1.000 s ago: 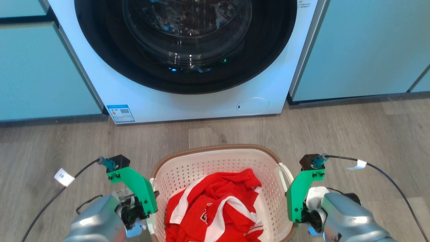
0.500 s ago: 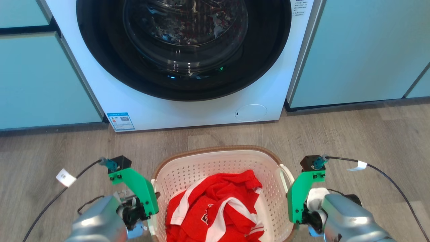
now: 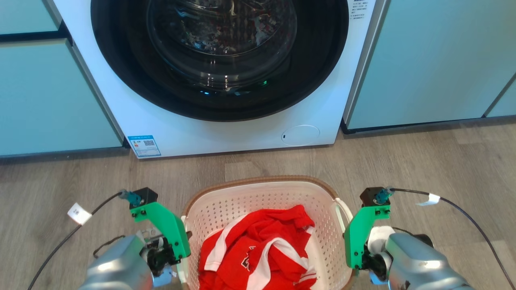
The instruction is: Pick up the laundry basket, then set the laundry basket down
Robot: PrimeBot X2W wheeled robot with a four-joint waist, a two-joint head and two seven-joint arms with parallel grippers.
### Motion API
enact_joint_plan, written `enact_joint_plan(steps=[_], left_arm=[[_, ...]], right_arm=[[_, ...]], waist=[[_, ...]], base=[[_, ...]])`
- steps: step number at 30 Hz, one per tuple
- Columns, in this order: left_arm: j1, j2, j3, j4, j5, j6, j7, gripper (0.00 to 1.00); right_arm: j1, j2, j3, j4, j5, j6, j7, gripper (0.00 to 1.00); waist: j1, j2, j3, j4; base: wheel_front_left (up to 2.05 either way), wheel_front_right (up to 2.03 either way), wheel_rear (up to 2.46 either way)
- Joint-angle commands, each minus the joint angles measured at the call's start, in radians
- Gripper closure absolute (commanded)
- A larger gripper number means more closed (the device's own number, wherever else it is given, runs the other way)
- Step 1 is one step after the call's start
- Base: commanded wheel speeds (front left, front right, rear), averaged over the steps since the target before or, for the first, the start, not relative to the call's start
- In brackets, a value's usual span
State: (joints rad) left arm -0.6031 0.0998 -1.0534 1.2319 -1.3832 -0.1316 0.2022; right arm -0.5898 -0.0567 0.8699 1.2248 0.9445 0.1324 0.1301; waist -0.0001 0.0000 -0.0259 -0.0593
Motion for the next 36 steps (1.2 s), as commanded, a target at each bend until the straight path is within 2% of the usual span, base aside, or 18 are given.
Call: enact_joint_plan(steps=[1,21,32,36], left_arm=[[-0.056,0.034,0.022,-0.002,-0.008,0.001,-0.012,1.00],[-0.066,0.037,0.014,0.004,-0.013,0.001,-0.029,1.00],[-0.089,0.042,0.007,0.002,0.001,0.001,-0.095,1.00],[-0.114,0.046,0.006,0.001,0.010,0.001,-0.145,1.00]], right_arm=[[-0.041,-0.005,0.011,-0.010,0.009,-0.002,-0.012,1.00],[-0.053,-0.007,0.043,-0.016,0.047,-0.002,-0.024,1.00],[-0.074,-0.006,0.050,-0.003,0.053,-0.002,-0.089,1.00],[-0.095,-0.004,0.051,0.002,0.053,-0.002,-0.119,1.00]], waist=[[0.0001,0.0000,0.000,-0.001],[0.0001,0.0000,0.007,-0.006],[0.0001,0.0000,0.052,-0.005],[0.0001,0.0000,0.104,-0.003]], base=[[0.00,0.00,0.00],[0.00,0.00,0.00],[0.00,0.00,0.00],[0.00,0.00,0.00]])
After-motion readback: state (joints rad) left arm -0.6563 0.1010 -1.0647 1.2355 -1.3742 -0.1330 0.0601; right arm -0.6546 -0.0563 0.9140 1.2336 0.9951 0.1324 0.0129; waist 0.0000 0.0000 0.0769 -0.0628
